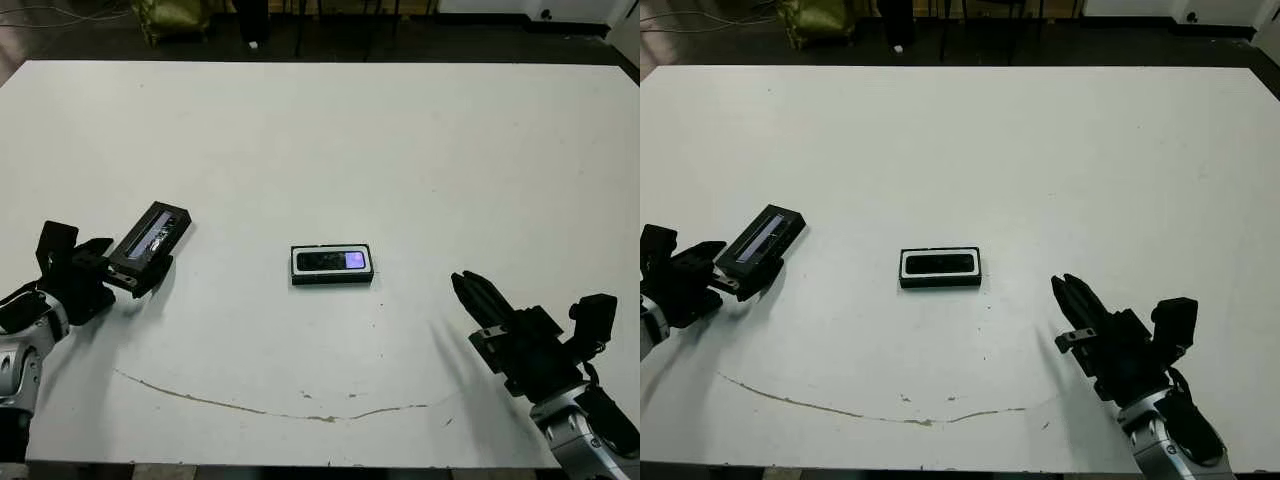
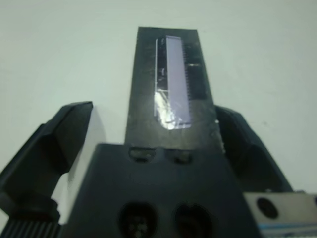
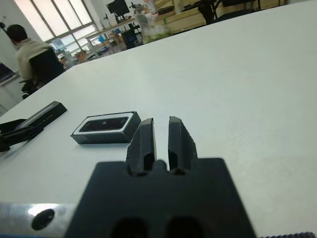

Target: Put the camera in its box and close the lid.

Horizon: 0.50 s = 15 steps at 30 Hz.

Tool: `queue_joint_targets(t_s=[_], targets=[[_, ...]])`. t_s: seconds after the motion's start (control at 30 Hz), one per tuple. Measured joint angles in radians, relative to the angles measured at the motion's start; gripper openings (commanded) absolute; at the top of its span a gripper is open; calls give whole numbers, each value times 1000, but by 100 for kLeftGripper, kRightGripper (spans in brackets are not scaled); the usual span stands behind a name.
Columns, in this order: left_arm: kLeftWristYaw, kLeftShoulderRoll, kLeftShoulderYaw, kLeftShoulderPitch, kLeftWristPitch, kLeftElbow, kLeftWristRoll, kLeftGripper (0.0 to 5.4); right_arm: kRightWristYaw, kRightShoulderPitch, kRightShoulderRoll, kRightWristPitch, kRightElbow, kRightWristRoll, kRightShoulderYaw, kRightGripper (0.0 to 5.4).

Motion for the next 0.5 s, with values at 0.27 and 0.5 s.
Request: queue_joint_targets(t_s=[0.27,0.5], targets=[[-65,40,-36,-30,-43,74,12,537,-1,1,0,1,-5,0,0,0],[-69,51,-60,-38,-84,96,28,454,7,3,0,-13,13,-4,-1,0]])
